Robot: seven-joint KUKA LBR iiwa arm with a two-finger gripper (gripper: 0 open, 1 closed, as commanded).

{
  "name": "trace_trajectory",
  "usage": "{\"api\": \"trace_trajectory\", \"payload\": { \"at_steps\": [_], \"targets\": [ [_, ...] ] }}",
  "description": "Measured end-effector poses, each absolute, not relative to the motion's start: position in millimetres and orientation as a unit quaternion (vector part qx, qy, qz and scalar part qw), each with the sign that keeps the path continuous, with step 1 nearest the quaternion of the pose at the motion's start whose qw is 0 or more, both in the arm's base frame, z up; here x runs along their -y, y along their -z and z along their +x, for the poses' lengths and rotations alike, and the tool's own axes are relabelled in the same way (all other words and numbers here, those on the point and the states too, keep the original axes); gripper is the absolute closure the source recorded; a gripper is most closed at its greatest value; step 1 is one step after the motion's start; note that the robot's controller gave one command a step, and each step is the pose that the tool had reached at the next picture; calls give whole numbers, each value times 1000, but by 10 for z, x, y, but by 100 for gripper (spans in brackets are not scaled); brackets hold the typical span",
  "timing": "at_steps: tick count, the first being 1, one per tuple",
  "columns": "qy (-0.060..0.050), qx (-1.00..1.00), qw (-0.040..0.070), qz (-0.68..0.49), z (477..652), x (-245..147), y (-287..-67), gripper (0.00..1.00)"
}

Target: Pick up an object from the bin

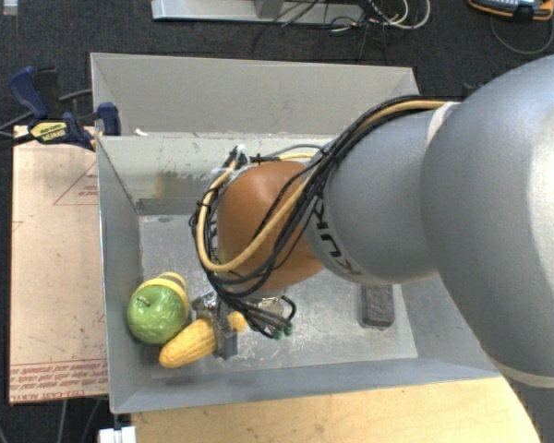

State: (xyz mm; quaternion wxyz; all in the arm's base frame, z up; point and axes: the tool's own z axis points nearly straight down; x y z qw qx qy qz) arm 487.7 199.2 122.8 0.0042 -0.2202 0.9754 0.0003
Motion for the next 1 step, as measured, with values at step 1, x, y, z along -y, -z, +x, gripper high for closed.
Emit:
{"api": "trace_trajectory", "payload": {
  "at_steps": [1],
  "targets": [
    [-1,-977,11,-215,4922,-1935,-1590,100]
  ]
}}
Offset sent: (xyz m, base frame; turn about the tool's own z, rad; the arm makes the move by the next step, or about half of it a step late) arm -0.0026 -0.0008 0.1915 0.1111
